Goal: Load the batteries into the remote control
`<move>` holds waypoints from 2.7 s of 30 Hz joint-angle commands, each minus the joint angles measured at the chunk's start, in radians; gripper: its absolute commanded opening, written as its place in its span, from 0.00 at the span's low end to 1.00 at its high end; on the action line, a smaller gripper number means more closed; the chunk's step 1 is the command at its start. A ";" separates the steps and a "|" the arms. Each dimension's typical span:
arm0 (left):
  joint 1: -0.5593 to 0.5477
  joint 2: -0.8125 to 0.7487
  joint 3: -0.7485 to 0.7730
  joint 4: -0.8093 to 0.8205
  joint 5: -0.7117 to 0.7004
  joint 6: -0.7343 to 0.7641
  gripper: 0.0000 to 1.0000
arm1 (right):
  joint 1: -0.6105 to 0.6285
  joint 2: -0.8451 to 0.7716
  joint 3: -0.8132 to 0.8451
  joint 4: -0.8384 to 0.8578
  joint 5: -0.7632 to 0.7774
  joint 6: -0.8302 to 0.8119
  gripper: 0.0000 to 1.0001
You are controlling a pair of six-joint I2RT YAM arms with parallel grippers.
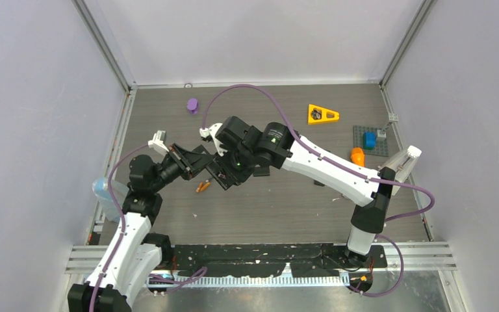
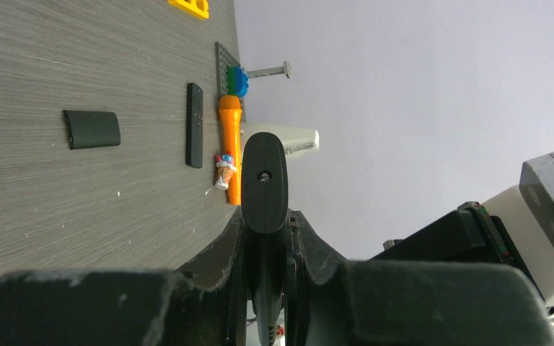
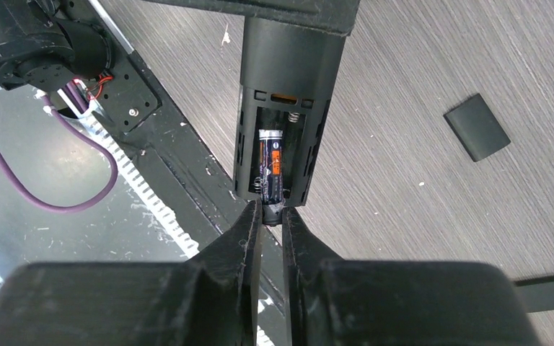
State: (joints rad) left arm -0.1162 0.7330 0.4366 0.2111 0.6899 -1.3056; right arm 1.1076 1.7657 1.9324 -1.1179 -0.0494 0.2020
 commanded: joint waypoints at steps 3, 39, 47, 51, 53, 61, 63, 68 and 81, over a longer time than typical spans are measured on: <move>-0.002 -0.013 -0.021 0.031 -0.057 -0.060 0.00 | -0.009 -0.066 -0.004 0.021 -0.010 0.035 0.06; -0.003 -0.047 -0.074 0.100 -0.097 -0.140 0.00 | -0.034 0.032 0.035 -0.011 0.046 0.088 0.12; -0.002 -0.049 -0.076 0.083 -0.107 -0.156 0.00 | -0.040 0.057 0.050 0.003 0.088 0.114 0.14; -0.002 -0.055 -0.073 0.083 -0.117 -0.166 0.00 | -0.045 0.061 0.048 0.008 0.094 0.132 0.14; -0.002 -0.053 -0.070 0.088 -0.114 -0.169 0.00 | -0.045 0.061 0.046 0.015 0.095 0.138 0.16; -0.003 -0.037 -0.078 0.106 -0.095 -0.190 0.00 | -0.046 0.045 0.022 0.060 0.079 0.145 0.24; -0.003 -0.038 -0.082 0.113 -0.095 -0.196 0.00 | -0.047 0.045 0.017 0.072 0.077 0.151 0.22; -0.002 -0.038 -0.092 0.118 -0.099 -0.211 0.00 | -0.052 0.051 0.015 0.074 0.073 0.162 0.19; -0.002 -0.037 -0.091 0.109 -0.127 -0.215 0.00 | -0.060 0.005 -0.013 0.075 0.065 0.168 0.39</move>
State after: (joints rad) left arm -0.1162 0.7025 0.3397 0.2543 0.5533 -1.5074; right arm 1.0561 1.8183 1.9297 -1.0744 0.0059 0.3626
